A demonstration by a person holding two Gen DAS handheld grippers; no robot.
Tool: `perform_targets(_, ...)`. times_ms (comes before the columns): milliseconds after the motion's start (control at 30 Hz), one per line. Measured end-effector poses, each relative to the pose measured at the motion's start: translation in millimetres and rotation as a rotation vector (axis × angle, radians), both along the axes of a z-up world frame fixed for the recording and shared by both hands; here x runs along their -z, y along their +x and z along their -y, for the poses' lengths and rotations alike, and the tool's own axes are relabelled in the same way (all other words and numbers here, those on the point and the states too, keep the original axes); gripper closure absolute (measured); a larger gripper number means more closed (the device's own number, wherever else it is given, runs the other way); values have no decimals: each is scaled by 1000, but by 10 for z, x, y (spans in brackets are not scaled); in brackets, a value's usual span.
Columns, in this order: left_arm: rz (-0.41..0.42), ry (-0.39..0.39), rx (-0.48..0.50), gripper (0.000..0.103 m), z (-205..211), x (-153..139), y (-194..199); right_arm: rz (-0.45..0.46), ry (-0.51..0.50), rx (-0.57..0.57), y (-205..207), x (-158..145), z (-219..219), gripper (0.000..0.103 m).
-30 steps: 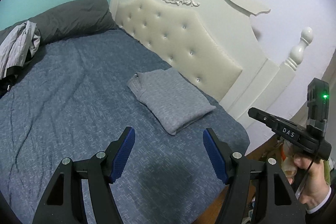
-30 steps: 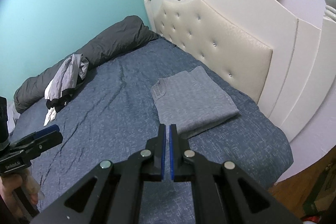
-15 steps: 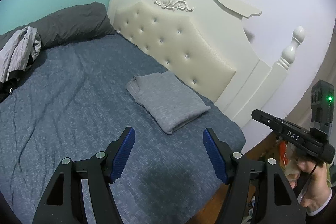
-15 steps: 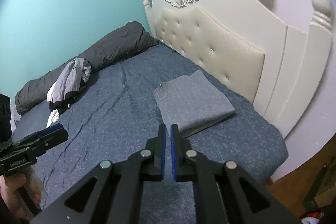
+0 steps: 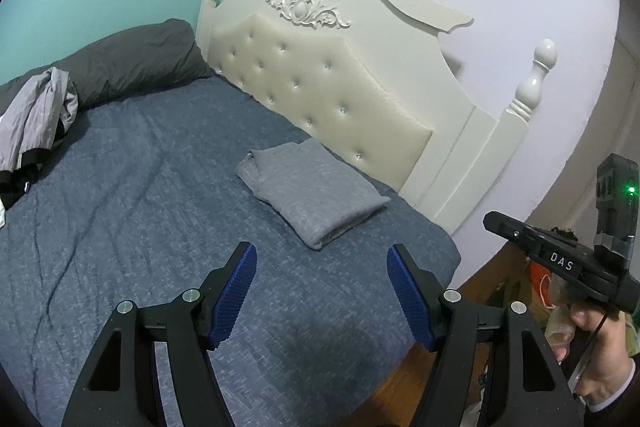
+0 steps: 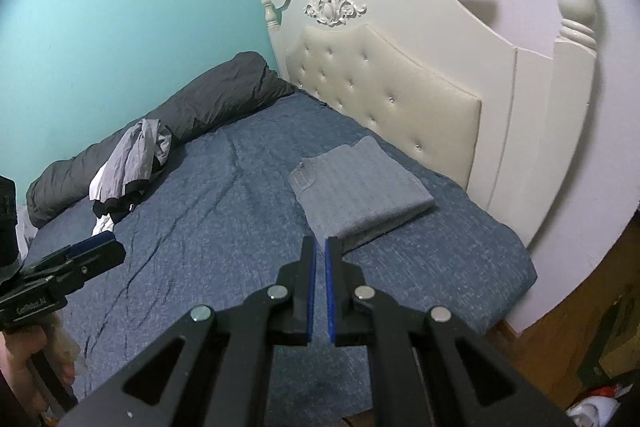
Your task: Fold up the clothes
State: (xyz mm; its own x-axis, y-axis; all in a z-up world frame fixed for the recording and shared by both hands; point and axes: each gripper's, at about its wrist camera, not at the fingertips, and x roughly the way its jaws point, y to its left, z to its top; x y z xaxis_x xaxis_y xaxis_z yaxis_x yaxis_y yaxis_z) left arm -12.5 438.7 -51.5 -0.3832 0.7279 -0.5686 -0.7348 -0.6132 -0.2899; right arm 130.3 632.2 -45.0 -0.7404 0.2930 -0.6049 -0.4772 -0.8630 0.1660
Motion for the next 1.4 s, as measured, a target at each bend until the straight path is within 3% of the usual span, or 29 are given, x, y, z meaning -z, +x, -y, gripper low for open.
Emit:
perform_targets(300,-10,21,25,31,83,-77,172,-14,49,27,237,-51,217,99)
perform_targets(1400,-79,-10,38,25,463,30,578,-32,51,47,635,78,767,98)
